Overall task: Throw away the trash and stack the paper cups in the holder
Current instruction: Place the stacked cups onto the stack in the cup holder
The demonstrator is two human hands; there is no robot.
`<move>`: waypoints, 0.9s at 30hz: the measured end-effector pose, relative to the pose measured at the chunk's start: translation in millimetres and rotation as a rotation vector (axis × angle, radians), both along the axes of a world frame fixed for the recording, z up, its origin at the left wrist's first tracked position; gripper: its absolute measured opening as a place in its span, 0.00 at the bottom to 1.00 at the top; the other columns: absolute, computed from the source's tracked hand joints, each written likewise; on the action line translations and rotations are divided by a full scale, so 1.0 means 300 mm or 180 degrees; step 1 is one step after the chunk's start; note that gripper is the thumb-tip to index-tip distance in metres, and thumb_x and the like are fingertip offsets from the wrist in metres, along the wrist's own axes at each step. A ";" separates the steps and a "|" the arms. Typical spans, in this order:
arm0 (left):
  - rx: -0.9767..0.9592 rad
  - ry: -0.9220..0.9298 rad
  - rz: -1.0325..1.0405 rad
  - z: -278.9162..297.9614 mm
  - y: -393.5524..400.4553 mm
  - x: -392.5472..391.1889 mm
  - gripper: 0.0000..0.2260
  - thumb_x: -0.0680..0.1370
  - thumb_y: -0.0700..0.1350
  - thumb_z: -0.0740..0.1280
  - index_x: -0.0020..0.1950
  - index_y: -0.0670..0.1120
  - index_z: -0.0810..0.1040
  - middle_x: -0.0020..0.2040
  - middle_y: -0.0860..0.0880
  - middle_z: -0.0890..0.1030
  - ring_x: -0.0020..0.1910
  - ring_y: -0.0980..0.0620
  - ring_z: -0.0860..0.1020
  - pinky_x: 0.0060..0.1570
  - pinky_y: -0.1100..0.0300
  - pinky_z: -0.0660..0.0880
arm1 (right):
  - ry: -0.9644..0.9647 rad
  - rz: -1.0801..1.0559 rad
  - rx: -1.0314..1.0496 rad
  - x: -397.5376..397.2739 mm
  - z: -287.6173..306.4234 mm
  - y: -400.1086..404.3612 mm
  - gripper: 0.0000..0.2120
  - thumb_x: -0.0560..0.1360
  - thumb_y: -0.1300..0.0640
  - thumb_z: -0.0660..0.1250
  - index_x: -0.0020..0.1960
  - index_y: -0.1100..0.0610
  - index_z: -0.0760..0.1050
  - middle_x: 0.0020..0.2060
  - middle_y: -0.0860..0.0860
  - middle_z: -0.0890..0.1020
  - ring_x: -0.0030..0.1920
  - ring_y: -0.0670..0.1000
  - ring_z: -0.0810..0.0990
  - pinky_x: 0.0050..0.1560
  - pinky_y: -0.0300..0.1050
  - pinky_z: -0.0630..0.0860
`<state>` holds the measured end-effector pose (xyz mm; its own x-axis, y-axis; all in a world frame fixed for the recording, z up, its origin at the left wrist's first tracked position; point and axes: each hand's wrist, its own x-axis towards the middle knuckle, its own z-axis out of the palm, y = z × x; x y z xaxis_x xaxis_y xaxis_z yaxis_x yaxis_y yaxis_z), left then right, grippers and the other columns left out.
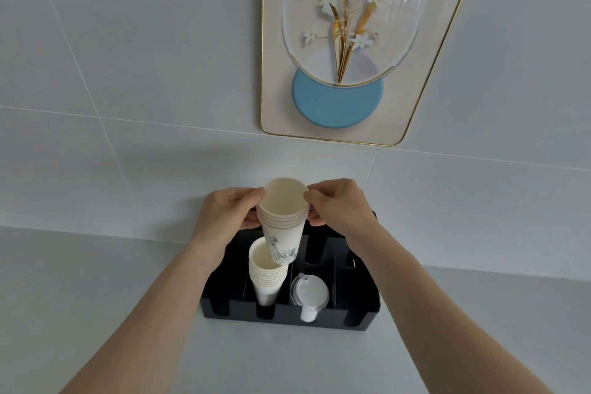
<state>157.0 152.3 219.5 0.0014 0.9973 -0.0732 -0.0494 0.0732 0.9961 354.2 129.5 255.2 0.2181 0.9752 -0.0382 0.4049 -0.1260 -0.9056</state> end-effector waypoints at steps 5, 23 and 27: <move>-0.0056 0.0025 0.0106 -0.025 0.034 -0.031 0.09 0.79 0.43 0.72 0.55 0.39 0.86 0.47 0.41 0.88 0.43 0.46 0.86 0.51 0.50 0.85 | 0.0072 0.0013 -0.0035 -0.037 -0.039 0.025 0.10 0.76 0.59 0.67 0.50 0.55 0.87 0.38 0.57 0.89 0.42 0.58 0.88 0.50 0.57 0.87; -0.0473 0.0376 0.0088 -0.249 0.030 -0.044 0.10 0.80 0.38 0.67 0.57 0.44 0.86 0.48 0.47 0.89 0.49 0.51 0.87 0.55 0.52 0.83 | 0.0181 0.0132 -0.0699 -0.053 -0.279 0.039 0.15 0.77 0.62 0.63 0.42 0.47 0.85 0.42 0.57 0.89 0.47 0.58 0.88 0.54 0.55 0.86; -0.0510 0.0486 0.0056 -0.277 0.039 -0.042 0.11 0.78 0.37 0.68 0.58 0.44 0.86 0.50 0.47 0.89 0.50 0.50 0.87 0.53 0.56 0.83 | 0.0135 0.0080 -0.0731 -0.055 -0.310 0.047 0.15 0.77 0.62 0.64 0.44 0.45 0.84 0.41 0.54 0.89 0.46 0.55 0.88 0.54 0.54 0.86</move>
